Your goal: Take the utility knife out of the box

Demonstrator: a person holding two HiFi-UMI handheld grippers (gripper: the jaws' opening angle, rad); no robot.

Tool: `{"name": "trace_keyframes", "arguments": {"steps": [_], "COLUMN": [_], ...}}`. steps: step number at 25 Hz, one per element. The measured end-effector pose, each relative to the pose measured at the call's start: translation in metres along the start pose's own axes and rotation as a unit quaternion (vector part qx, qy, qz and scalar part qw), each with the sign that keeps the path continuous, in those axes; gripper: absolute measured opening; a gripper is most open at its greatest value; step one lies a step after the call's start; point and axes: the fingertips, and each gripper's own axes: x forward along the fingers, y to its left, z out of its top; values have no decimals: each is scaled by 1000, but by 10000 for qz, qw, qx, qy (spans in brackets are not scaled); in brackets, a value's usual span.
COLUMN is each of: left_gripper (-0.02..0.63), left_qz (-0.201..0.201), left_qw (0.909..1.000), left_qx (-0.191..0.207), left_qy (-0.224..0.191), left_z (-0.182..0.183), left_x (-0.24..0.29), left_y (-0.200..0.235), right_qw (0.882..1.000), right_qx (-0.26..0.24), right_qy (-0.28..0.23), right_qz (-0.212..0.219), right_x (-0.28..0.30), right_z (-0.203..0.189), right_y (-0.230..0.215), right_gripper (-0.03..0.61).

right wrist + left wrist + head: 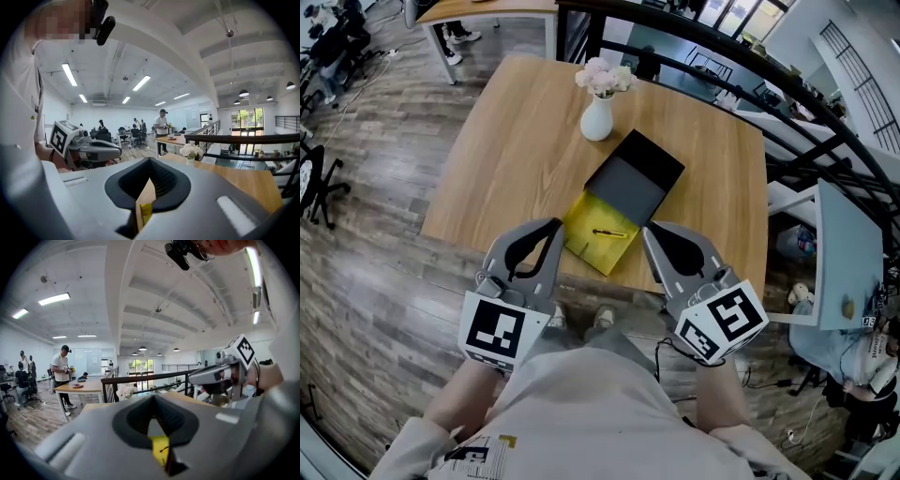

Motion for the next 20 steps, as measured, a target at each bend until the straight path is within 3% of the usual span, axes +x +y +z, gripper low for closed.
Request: {"name": "trace_keyframes", "arguments": {"steps": [4,7,9,11,20], "left_gripper": [2,2,2,2,2], "left_qz": [26,70,95,107,245], "left_qw": [10000,9999,9999,9998,9988], "left_qx": [-79,-46,-65,-92,-42], "left_qy": [5,76,100,111,428], "left_z": [4,1,0,1,-26], "left_x": [4,12,17,21,45], "left_y": [-1,3,7,11,29], "right_qw": [9996,9992,9975,9953,9840], "right_qx": [191,-40,-285,-536,-940], "right_qy": [-20,163,323,486,1240], "right_qz": [216,363,554,637,862], "right_x": [9,21,30,38,77], "right_z": [-4,-12,-18,-24,-80], "right_y": [-10,-13,-11,-11,-23], "right_gripper": [2,13,86,103,124]}}
